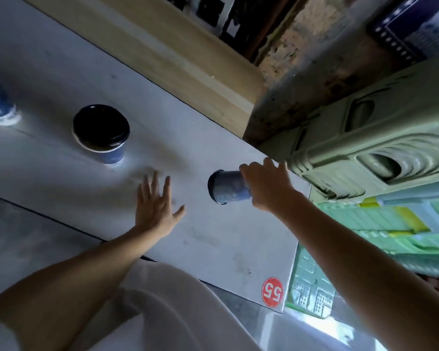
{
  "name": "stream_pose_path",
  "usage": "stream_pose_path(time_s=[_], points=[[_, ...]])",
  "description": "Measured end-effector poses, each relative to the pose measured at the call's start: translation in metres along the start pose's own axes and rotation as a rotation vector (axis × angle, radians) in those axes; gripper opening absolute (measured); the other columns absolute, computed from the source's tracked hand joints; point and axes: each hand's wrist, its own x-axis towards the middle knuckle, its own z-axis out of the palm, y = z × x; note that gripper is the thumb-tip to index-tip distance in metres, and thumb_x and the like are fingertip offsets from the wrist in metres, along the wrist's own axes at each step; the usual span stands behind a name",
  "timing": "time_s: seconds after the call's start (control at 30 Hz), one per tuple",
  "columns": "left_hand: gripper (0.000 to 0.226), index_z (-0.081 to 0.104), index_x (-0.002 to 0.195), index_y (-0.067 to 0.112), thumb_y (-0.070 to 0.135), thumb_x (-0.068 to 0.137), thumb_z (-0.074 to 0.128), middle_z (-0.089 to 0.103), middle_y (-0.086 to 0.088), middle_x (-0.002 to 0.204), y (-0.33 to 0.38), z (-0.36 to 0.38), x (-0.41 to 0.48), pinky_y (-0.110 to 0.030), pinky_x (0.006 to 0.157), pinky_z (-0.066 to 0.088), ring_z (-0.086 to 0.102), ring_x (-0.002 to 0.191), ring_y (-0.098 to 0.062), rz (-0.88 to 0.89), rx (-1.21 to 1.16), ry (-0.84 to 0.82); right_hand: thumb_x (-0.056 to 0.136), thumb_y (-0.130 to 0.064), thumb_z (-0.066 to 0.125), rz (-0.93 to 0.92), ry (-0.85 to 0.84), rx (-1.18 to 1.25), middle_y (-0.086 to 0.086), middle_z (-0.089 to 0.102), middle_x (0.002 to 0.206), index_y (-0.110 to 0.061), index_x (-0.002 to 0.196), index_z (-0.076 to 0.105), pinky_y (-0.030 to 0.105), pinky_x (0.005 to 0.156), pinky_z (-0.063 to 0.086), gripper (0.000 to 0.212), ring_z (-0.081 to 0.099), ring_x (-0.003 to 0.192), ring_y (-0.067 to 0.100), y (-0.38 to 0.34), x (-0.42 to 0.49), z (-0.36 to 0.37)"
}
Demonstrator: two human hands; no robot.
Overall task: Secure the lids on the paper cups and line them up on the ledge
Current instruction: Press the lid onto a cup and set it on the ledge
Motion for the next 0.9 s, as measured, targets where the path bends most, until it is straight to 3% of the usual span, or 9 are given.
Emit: stream_pose_path(time_s=[0.1,0.2,0.4,0.53,0.7,0.9], points=[[0.094,0.031,0.151,0.003,0.049,0.078,0.067,0.014,-0.031,0.161,-0.007,0.013,-0.001,-0.056,0.119,0.01,0.012,0.148,-0.051,0.065,0.028,0.067,0.075,-0.029,0.069,-0.048,-0.002,-0.236,-0.004,0.053,0.127,-0.023,0.133,0.041,0.054,0.105,0.026,0.064,0.044,0.124,0.025,0.002,0.01,-0.023],[0.091,0.031,0.151,0.002,0.049,0.077,0.056,0.017,-0.03,0.161,-0.01,0.02,-0.003,-0.059,0.118,0.016,0.015,0.148,-0.05,0.085,0.044,0.09,0.072,-0.032,0.071,-0.05,0.03,-0.328,-0.002,0.052,0.127,-0.024,0.132,0.043,0.059,0.108,0.021,0.066,0.046,0.122,0.026,0.0,0.017,-0.044],[0.089,0.03,0.153,0.005,0.055,0.081,0.045,0.016,-0.028,0.162,-0.015,0.023,-0.003,-0.057,0.11,0.028,0.024,0.145,-0.049,0.084,0.086,0.124,0.073,-0.031,0.07,-0.054,0.086,-0.474,0.003,0.048,0.131,-0.024,0.131,0.052,0.054,0.107,0.029,0.061,0.045,0.123,0.03,-0.013,0.021,-0.076],[0.09,0.03,0.153,0.005,0.055,0.08,0.047,0.018,-0.027,0.162,-0.012,0.024,-0.002,-0.058,0.107,0.032,0.023,0.143,-0.049,0.083,0.052,0.14,0.081,-0.03,0.064,-0.067,0.049,-0.473,0.005,0.046,0.136,-0.021,0.135,0.05,0.054,0.11,0.028,0.056,0.042,0.128,0.032,-0.025,0.021,-0.089],[0.088,0.031,0.153,0.006,0.056,0.082,0.047,0.017,-0.029,0.161,-0.015,0.024,-0.002,-0.059,0.113,0.025,0.021,0.143,-0.049,0.112,0.066,0.166,0.082,-0.031,0.065,-0.093,0.057,-0.453,0.006,0.047,0.136,-0.019,0.136,0.048,0.048,0.109,0.032,0.057,0.043,0.128,0.032,-0.033,0.023,-0.091],[0.074,0.041,0.149,0.021,0.057,0.084,0.043,0.016,-0.029,0.161,-0.016,0.023,-0.003,-0.061,0.112,0.02,0.017,0.146,-0.05,0.138,0.077,0.147,0.081,-0.029,0.067,-0.058,0.062,-0.413,0.007,0.047,0.134,-0.019,0.135,0.049,0.047,0.106,0.034,0.057,0.045,0.125,0.031,-0.03,0.023,-0.092]])
